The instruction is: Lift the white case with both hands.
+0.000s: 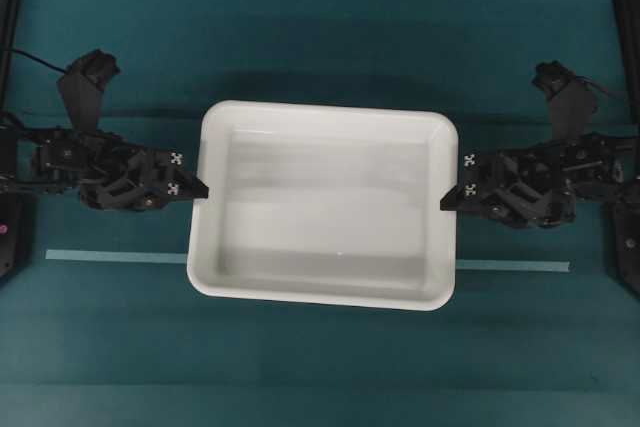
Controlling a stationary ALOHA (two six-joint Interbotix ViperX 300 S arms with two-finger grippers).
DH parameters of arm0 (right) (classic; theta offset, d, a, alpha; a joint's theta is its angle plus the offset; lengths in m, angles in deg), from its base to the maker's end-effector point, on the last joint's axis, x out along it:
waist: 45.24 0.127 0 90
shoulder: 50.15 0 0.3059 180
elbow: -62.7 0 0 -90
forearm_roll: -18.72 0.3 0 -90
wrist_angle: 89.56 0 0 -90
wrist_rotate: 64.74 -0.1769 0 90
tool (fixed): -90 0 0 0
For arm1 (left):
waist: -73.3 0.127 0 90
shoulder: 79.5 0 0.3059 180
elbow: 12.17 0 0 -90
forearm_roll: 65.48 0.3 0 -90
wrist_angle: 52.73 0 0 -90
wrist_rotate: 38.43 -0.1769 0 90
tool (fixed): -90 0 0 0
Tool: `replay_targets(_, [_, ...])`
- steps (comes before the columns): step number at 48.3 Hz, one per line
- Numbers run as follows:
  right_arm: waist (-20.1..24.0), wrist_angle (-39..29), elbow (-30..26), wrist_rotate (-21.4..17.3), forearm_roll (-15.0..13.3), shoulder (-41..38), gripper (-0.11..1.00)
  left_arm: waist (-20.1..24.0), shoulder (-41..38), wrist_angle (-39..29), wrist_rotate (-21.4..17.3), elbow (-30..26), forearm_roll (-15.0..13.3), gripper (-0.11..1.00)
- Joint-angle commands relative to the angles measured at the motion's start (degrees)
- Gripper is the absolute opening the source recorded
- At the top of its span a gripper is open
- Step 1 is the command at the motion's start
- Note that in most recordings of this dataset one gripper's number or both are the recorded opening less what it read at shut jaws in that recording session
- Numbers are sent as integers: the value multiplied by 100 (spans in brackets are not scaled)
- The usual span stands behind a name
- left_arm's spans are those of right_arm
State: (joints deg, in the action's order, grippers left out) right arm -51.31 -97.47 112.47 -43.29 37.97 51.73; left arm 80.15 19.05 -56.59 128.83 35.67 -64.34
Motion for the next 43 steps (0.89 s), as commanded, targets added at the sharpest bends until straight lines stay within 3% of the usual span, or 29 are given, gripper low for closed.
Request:
replay_targets(1, [-18,0,-88,9,-18,-299,10,26,-281,-26,-9,-62,9,4])
replay_targets(9, [-62,26,-141,9,-44,-571,10,26,-483,-44,-18,-62,9,4])
replay_targets(24, [-281,26,-141,9,-396,-1046,10,255,-589,-62,-26,141,18,4])
replay_targets(43, [-325,70,-132,0,-404,-1354,10,299,-967,-18,-26,193,35,4])
